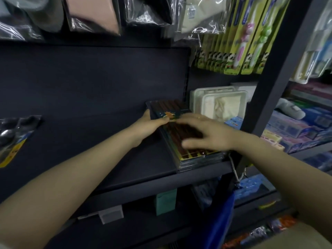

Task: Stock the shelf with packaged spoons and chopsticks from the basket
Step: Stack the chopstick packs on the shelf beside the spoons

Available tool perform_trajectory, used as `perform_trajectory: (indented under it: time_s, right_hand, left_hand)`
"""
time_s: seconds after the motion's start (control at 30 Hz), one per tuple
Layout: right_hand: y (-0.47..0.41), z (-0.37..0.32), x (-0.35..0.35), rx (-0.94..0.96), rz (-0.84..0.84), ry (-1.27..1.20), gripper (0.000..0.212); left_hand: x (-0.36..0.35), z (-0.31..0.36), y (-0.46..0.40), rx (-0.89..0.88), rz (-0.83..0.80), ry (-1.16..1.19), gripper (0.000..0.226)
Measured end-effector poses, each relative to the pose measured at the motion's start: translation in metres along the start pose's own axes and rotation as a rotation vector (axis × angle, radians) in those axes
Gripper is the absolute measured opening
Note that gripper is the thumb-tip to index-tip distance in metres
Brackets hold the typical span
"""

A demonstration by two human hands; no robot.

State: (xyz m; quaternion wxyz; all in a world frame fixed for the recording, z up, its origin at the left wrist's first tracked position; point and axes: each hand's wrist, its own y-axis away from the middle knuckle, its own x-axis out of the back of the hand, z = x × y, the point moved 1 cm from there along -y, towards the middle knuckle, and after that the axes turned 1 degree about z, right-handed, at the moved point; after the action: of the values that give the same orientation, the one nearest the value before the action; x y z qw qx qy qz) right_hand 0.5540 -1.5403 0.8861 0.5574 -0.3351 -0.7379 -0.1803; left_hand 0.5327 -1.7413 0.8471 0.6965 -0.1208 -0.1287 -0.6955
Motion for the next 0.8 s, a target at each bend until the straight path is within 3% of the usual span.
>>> perform_trajectory:
  time_s: [0.07, 0.17, 0.4, 0.63, 0.8]
  right_hand:
    - [0.02, -0.002, -0.008, 0.086, -0.151, 0.183, 0.098]
    - [0.025, 0.006, -0.014, 0.066, -0.171, 0.397, 0.096]
    - [0.021, 0.012, -0.008, 0.004, -0.172, 0.345, 0.094]
    - [0.02, 0.012, -0.009, -0.049, -0.157, 0.348, 0.098]
    - [0.018, 0.011, -0.004, -0.068, -0.187, 0.333, 0.098]
  left_hand:
    - [-0.001, -0.006, -0.01, 0.005, -0.034, 0.025, 0.079]
    - [-0.006, -0.01, -0.019, -0.002, -0.058, 0.048, 0.094]
    - [-0.018, -0.016, -0.048, 0.043, -0.045, 0.079, 0.118]
    - [-0.026, -0.011, -0.058, 0.012, -0.078, 0.073, 0.122]
    - [-0.036, -0.002, -0.048, -0.035, -0.081, 0.091, 0.102]
